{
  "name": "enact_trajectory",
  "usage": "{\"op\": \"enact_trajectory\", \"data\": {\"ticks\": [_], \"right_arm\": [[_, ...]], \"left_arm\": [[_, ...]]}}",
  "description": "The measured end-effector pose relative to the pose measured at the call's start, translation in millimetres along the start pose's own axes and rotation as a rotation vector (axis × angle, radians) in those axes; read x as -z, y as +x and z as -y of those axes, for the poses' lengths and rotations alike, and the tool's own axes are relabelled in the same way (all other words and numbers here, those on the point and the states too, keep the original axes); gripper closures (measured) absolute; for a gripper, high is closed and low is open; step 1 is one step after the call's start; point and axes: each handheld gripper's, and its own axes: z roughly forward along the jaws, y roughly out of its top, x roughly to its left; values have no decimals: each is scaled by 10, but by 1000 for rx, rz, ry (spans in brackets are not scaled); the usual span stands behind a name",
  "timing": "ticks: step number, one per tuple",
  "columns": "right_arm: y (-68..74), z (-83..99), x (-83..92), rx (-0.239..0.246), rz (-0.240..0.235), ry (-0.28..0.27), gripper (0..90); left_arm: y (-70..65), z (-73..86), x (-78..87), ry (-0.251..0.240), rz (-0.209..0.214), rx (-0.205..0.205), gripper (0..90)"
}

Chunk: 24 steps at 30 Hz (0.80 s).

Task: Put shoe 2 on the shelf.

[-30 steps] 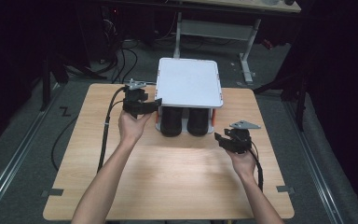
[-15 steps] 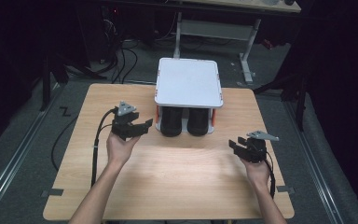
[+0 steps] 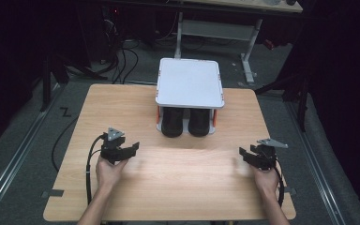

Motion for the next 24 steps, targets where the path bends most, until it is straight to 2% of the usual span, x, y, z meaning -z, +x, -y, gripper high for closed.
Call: {"op": "enact_trajectory", "data": {"ticks": [10, 15, 17, 24], "right_arm": [[-122, 115, -33, -9, 44, 25, 436], [-145, 141, -64, -4, 65, 46, 429], [-143, 147, -84, 1, 74, 53, 425], [-135, 162, -109, 26, 89, 39, 391]], "left_arm": [[262, 123, 47, -6, -87, -15, 359], [345, 155, 59, -25, -117, -12, 358], [377, 170, 65, -27, -132, -24, 351], [477, 226, 69, -34, -172, -33, 341]]}}
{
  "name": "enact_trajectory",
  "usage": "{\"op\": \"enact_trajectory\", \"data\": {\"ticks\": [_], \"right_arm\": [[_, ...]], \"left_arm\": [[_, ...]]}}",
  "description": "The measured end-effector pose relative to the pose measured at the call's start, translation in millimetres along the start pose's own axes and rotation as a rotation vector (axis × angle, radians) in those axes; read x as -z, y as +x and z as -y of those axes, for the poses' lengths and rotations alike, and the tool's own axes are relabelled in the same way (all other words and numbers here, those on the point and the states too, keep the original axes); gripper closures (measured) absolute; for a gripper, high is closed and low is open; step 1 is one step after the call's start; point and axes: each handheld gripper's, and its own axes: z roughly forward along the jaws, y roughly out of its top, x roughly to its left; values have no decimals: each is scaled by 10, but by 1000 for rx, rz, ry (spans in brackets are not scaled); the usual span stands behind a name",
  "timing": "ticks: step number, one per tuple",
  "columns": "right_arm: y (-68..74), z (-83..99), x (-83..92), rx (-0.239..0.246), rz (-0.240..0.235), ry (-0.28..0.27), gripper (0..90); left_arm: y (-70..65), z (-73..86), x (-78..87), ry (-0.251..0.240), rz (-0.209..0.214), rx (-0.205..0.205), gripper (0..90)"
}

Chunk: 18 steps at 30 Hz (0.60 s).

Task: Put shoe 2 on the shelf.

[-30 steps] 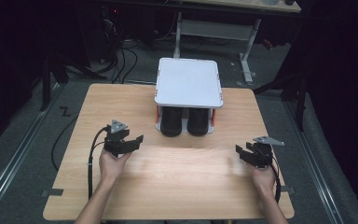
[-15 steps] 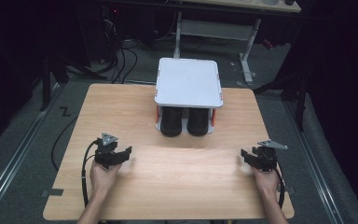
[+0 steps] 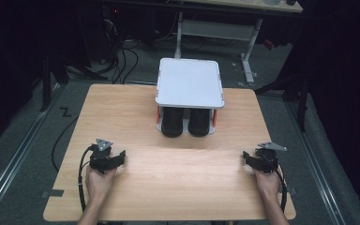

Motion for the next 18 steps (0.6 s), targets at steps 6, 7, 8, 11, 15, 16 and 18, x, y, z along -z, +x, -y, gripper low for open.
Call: {"op": "enact_trajectory", "data": {"ticks": [6, 7, 8, 11, 15, 16, 18], "right_arm": [[-4, 0, -8, -5, 1, -1, 374], [-3, 0, -8, -5, 2, -1, 373], [-3, 0, -8, -5, 2, -1, 373], [-1, -2, -11, -6, 5, -2, 368], [-1, -3, -13, -6, 5, -2, 367], [-1, -3, -13, -6, 5, -2, 367], [-1, -3, -13, -5, 5, -2, 367]], "left_arm": [[5, 31, 1, -2, -17, -21, 324], [4, 32, 0, -1, -16, -23, 309], [3, 34, 0, 0, -17, -23, 306], [1, 36, 2, 0, -18, -23, 299], [0, 40, 9, 2, -23, -24, 293], [-1, 41, 10, 3, -23, -25, 291], [-1, 41, 10, 4, -23, -24, 288]]}}
